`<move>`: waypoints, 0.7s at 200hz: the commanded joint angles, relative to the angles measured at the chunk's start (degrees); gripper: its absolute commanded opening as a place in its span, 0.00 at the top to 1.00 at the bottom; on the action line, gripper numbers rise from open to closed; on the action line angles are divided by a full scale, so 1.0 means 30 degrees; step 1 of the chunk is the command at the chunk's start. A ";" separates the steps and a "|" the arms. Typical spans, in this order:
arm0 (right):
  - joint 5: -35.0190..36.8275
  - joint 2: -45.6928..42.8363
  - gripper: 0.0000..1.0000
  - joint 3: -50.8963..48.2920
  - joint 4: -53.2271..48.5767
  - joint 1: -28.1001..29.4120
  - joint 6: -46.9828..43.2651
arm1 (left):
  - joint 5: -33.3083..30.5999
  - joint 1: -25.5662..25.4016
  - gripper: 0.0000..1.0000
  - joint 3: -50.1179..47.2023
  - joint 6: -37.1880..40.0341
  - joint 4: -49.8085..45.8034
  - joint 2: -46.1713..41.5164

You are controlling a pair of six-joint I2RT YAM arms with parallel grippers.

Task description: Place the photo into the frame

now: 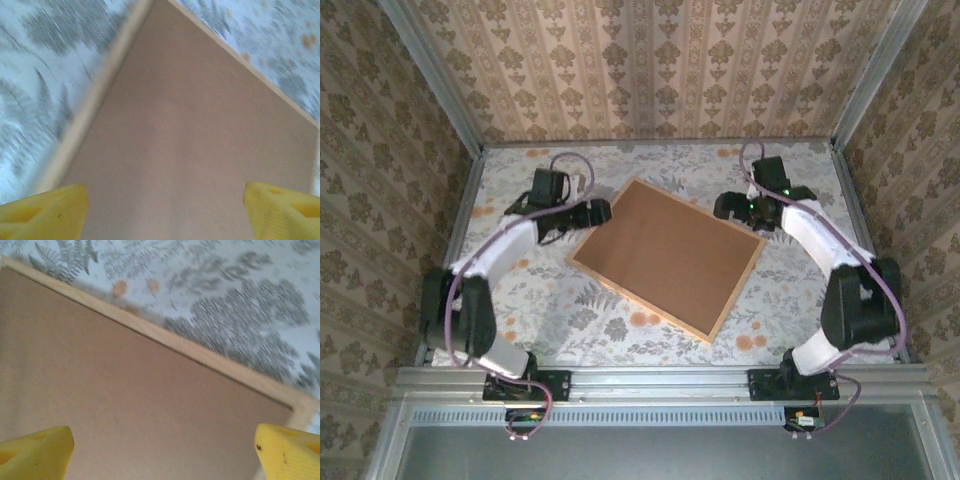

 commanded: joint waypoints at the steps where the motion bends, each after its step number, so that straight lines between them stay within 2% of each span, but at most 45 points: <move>1: 0.1560 -0.0942 0.05 -0.1701 -0.1251 -0.0109 0.0771 | -0.0624 0.0431 0.17 0.3186 0.2085 0.0207 0.3370; 21: 0.1186 -0.0917 0.05 -0.2370 -0.1403 -0.0231 0.0815 | -0.0782 0.0353 0.17 0.6367 0.3299 -0.1690 0.6436; 41: 0.1347 -0.0951 0.05 -0.3276 -0.1133 -0.0512 0.0939 | -0.0342 -0.0018 0.18 0.8231 0.4448 -0.2429 0.7973; 69: -0.0098 -0.0562 0.05 -0.4353 -0.0309 -0.1368 0.1267 | -0.0380 -0.0508 0.19 1.1392 0.5696 -0.5327 1.0271; 140: -0.2537 0.0516 0.02 -0.4967 0.1221 -0.1931 0.2040 | 0.0441 -0.0992 0.21 1.1434 0.5925 -0.7378 1.0736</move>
